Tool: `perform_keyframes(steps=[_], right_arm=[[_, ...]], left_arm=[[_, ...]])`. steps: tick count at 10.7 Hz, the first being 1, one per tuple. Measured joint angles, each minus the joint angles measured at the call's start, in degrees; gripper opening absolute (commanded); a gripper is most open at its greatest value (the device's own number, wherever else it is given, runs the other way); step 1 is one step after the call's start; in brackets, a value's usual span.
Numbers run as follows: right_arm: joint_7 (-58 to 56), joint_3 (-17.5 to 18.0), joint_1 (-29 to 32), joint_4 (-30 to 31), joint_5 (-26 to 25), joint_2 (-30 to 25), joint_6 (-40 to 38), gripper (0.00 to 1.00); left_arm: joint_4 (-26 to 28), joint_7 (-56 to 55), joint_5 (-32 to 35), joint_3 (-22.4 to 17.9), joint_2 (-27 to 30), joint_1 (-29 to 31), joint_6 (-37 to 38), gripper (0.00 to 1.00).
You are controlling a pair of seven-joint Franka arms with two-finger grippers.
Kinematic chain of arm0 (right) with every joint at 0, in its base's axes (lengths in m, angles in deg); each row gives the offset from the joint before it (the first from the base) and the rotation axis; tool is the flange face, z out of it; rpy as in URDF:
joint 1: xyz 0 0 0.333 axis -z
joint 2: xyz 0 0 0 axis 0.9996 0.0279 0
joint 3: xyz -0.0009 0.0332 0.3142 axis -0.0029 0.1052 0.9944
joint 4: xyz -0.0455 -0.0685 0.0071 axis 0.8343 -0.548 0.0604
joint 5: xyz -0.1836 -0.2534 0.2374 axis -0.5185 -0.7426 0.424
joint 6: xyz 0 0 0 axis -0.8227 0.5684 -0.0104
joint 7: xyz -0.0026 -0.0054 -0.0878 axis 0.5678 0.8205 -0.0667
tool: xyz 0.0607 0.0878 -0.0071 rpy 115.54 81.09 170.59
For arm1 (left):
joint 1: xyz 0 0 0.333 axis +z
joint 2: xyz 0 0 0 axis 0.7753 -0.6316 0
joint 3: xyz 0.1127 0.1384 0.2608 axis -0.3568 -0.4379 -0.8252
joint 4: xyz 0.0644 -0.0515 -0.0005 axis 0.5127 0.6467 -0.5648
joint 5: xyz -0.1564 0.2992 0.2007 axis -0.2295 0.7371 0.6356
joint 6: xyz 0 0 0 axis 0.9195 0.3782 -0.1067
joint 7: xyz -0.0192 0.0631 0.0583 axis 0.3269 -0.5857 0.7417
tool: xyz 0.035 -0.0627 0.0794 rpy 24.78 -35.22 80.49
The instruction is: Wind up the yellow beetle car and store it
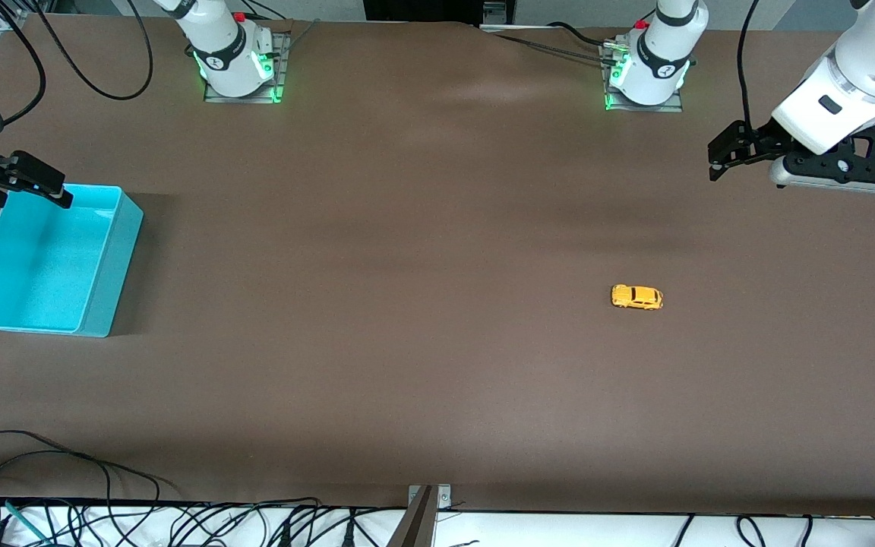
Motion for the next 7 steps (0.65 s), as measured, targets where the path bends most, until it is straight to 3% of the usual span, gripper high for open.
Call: perform_keyframes(steps=[7], right_arm=[[0.0, -0.3, 0.3, 0.2, 0.0, 0.1, 0.0, 1.0]], left_arm=[[0.0, 0.0, 0.0, 0.0, -0.8, -0.4, 1.2, 1.0]])
